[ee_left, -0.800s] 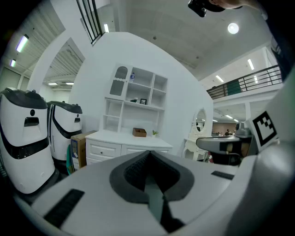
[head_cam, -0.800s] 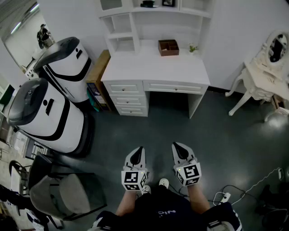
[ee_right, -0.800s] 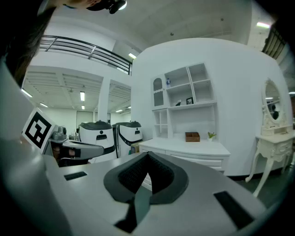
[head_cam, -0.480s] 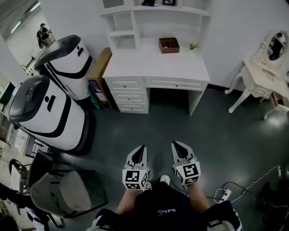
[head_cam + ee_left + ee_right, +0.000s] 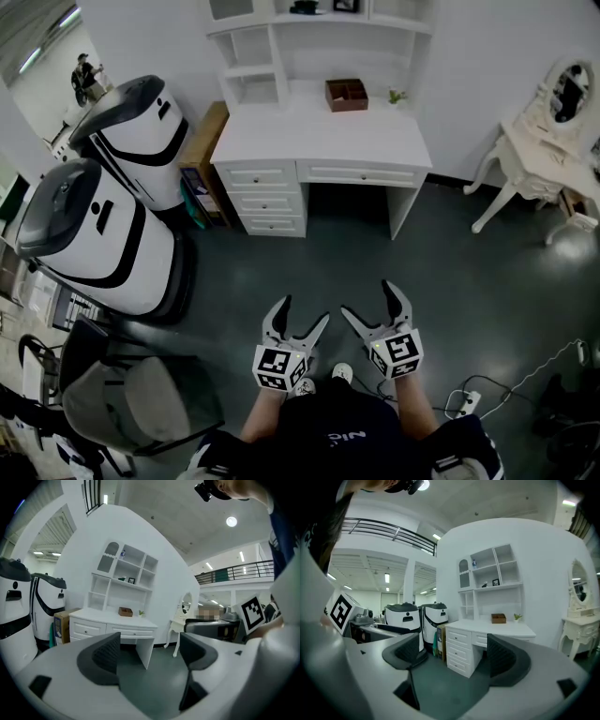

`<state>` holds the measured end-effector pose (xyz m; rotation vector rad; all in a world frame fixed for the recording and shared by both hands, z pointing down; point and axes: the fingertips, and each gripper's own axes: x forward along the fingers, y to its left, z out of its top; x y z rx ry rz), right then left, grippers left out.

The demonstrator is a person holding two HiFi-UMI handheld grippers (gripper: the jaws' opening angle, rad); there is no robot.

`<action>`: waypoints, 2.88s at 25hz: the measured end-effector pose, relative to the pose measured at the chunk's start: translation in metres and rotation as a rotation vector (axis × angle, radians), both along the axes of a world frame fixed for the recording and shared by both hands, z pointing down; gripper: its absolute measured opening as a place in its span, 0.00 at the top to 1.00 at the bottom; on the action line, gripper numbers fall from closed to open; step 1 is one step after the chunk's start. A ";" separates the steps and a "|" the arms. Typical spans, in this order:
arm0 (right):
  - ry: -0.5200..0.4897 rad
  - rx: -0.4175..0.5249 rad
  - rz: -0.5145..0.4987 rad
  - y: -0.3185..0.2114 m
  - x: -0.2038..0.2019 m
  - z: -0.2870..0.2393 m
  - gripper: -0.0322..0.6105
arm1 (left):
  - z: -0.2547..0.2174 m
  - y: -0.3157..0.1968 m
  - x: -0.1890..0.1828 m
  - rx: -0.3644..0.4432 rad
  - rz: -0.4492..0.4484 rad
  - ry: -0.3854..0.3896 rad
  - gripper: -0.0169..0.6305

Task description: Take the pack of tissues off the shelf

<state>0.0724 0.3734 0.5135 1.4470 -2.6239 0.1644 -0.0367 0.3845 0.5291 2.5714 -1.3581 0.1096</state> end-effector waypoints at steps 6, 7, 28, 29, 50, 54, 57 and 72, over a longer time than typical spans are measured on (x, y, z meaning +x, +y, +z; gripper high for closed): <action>0.009 0.014 0.030 -0.005 0.026 -0.003 0.26 | -0.005 -0.006 0.021 0.012 -0.022 0.039 0.39; 0.010 0.016 0.033 -0.005 0.031 -0.003 0.26 | -0.005 -0.006 0.024 0.015 -0.025 0.034 0.39; 0.077 0.005 0.054 -0.020 0.059 0.010 0.24 | 0.006 -0.017 0.031 0.024 -0.113 0.013 0.39; 0.077 0.004 0.057 -0.023 0.058 0.011 0.24 | 0.005 -0.021 0.029 0.025 -0.112 0.014 0.39; 0.123 -0.048 0.144 -0.200 -0.007 0.022 0.24 | 0.008 -0.223 -0.032 0.009 0.019 0.011 0.39; 0.133 -0.051 0.154 -0.231 -0.030 0.022 0.24 | 0.003 -0.261 -0.045 0.022 0.065 0.004 0.39; 0.132 -0.051 0.171 -0.248 -0.040 0.021 0.24 | 0.001 -0.282 -0.051 0.027 0.092 -0.001 0.39; 0.091 -0.105 0.192 -0.282 -0.061 0.035 0.24 | 0.006 -0.316 -0.081 0.003 0.108 0.000 0.39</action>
